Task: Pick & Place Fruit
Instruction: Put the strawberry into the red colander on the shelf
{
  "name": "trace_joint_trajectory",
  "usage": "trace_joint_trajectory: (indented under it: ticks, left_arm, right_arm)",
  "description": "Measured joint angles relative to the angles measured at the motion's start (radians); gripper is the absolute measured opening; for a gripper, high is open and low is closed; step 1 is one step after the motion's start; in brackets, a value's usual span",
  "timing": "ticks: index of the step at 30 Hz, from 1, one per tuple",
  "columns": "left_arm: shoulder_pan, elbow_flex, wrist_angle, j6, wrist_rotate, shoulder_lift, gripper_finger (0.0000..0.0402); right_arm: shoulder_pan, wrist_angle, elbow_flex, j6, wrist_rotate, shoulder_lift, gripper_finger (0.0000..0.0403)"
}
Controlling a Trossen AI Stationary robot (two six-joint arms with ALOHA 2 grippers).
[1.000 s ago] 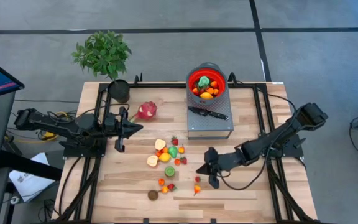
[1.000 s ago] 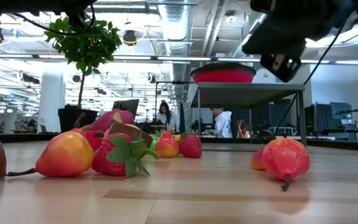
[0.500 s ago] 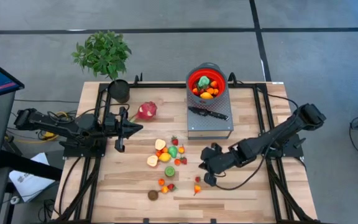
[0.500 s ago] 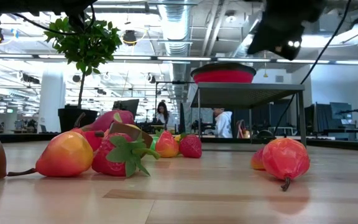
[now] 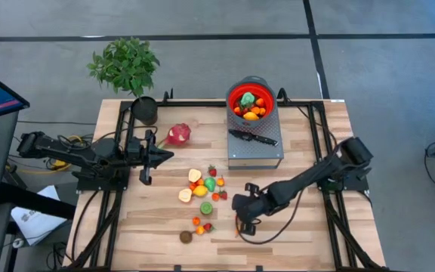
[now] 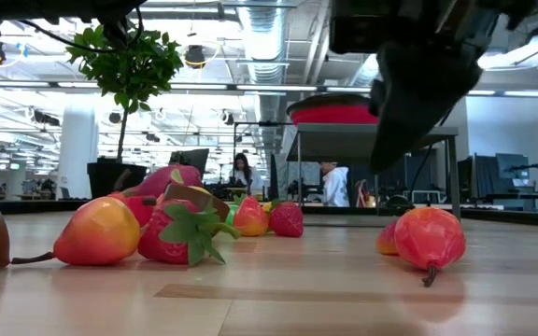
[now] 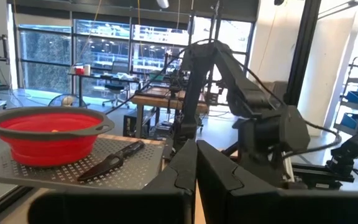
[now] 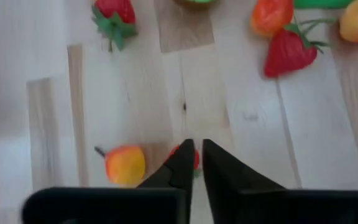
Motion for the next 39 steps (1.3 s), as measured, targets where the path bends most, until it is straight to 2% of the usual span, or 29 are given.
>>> trace_joint_trajectory:
  ticks: [5, 10, 15, 19, 29, 39]
  left_arm:
    - [0.000, 0.000, 0.002, 0.000, 0.000, 0.009, 0.0003]
    - [0.000, 0.000, -0.002, 0.000, 0.000, 0.021, 0.0003]
    - [0.000, 0.000, -0.002, 0.000, 0.000, 0.026, 0.0003]
    - [0.000, 0.000, 0.000, 0.000, 0.000, 0.026, 0.0003]
    - [0.000, 0.000, 0.000, 0.000, 0.000, 0.026, 0.0003]
    - [0.000, 0.000, 0.000, 0.000, 0.000, 0.025, 0.0003]
  right_arm:
    - [0.001, -0.020, 0.061, 0.013, -0.001, 0.054, 0.0105]
    - [0.002, -0.043, 0.092, 0.027, -0.001, 0.055, 0.0189]
    - [0.005, -0.067, 0.079, 0.031, -0.001, 0.055, 0.0236]
    - [0.015, -0.071, 0.045, 0.034, -0.005, 0.056, 0.0235]
    - [0.023, -0.068, 0.039, 0.034, -0.005, 0.056, 0.0199]
    - [0.028, -0.023, 0.040, 0.033, -0.016, 0.157, 0.0183]
